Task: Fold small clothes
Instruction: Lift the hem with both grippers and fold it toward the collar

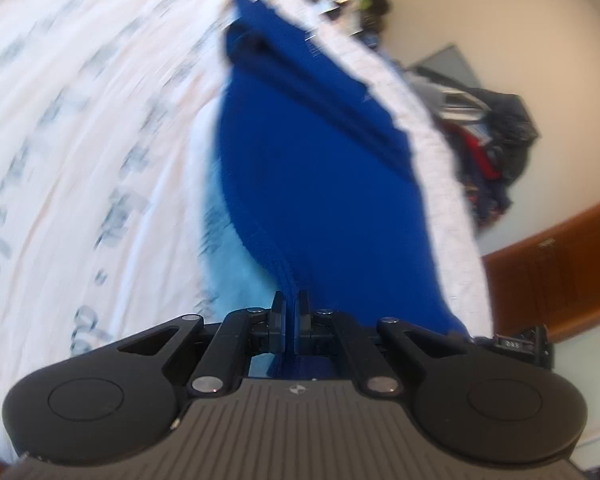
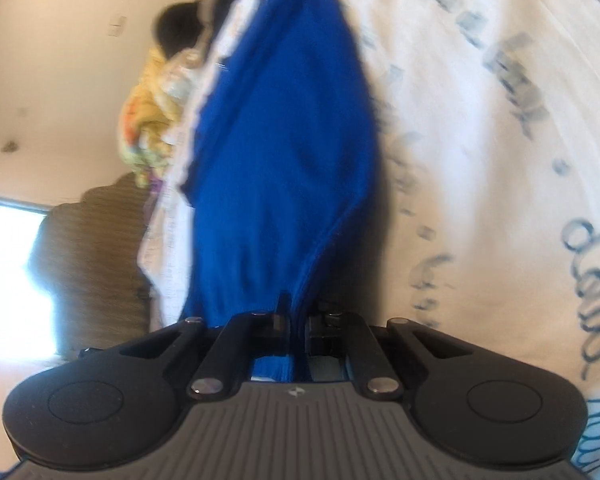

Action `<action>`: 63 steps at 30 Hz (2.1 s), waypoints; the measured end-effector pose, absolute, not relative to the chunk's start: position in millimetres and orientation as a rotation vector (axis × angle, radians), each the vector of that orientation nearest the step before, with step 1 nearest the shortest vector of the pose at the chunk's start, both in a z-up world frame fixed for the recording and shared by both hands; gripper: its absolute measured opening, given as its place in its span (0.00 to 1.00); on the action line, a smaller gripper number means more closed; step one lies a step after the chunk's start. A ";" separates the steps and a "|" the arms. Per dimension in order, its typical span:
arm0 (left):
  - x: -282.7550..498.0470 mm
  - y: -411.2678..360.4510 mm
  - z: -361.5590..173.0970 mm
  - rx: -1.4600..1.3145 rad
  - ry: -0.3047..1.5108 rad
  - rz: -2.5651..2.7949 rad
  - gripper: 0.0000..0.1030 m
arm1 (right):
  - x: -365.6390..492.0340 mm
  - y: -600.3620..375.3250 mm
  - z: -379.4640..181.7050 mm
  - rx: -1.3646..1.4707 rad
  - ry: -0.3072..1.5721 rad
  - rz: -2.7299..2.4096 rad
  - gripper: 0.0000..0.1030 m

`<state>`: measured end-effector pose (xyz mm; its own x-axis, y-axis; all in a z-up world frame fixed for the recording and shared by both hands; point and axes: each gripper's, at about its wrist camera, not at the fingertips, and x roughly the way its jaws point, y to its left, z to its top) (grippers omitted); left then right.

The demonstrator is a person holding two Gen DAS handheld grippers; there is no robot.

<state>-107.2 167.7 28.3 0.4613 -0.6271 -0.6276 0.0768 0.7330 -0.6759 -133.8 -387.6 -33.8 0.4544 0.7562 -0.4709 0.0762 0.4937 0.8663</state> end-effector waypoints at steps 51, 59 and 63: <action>105.7 131.4 13.5 -0.491 0.842 -0.108 0.45 | 102.4 -363.8 -14.1 0.560 0.857 0.359 0.69; 118.0 123.8 20.8 -0.469 0.889 -0.098 0.14 | 112.8 -358.9 -13.4 0.525 0.923 0.385 0.12; 109.2 126.5 51.1 -0.484 0.841 -0.142 0.13 | 103.0 -364.5 6.8 0.536 0.885 0.408 0.11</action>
